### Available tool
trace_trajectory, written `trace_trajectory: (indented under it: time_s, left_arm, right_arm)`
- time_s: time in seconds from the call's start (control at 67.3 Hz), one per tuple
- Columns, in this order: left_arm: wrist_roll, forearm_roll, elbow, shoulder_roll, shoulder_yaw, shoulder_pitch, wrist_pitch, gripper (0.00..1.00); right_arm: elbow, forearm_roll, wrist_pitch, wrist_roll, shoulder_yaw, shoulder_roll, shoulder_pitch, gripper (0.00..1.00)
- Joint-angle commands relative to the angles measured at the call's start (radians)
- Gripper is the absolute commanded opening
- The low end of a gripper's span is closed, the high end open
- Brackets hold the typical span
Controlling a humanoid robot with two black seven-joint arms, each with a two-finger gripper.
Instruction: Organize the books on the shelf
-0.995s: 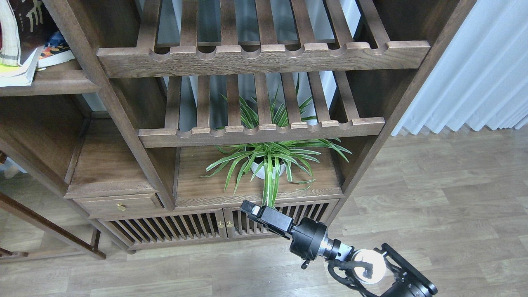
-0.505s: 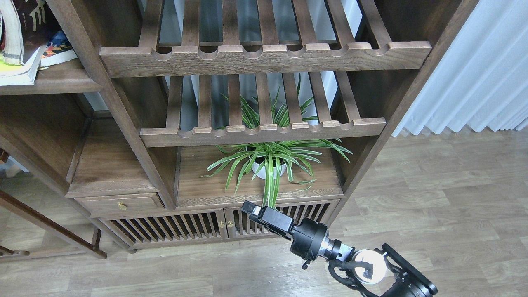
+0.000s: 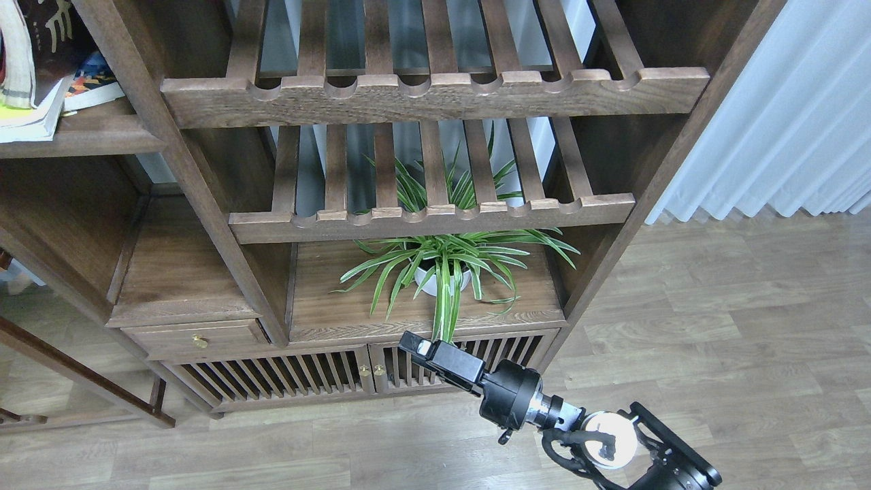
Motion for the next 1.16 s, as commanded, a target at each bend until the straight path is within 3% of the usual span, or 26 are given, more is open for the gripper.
trace_trajectory:
  time_s: [0.0,0.089,0.104,0.178,0.327,0.52,0.639,0.936,1.143]
  left_arm:
    - [-0.093,-0.001,0.002,-0.045,0.086,0.014,0.000,1.00]
    - [-0.158,-0.011,0.002,-0.104,0.092,0.077,0.000,1.00]
    - [-0.197,-0.035,0.002,-0.146,0.089,0.132,0.000,1.00]
    - [-0.221,-0.095,0.010,-0.215,0.087,0.189,0.000,1.00]
    - [-0.222,-0.235,0.028,-0.355,0.031,0.327,0.000,1.00]
    - [-0.216,-0.334,0.174,-0.633,-0.297,0.599,0.000,1.00]
    - [-0.210,-0.331,0.287,-0.782,-0.434,0.700,0.000,1.00]
    - [-0.204,-0.253,0.536,-0.990,-0.459,0.777,0.000,1.00]
    - [-0.207,-0.236,0.557,-1.050,-0.468,0.798,0.000,1.00]
  right_arm:
    - [-0.026,0.004,0.000,0.000,0.003,0.000,0.002,0.99]
    - [-0.068,0.008,0.000,0.000,0.028,0.000,0.005,0.99]
    - [-0.095,0.008,0.000,0.000,0.041,0.000,0.010,0.99]
    - [-0.112,0.012,0.000,0.000,0.044,0.000,0.011,0.99]
    - [-0.118,0.012,0.000,0.000,0.044,0.000,0.011,0.99]
    - [-0.123,0.012,0.000,0.000,0.046,0.000,0.016,0.99]
    - [-0.125,0.012,0.000,0.000,0.046,0.000,0.016,0.99]
    - [-0.144,0.012,0.000,0.000,0.098,0.000,0.037,0.99]
    - [-0.144,0.012,0.000,0.000,0.118,0.000,0.045,0.99]
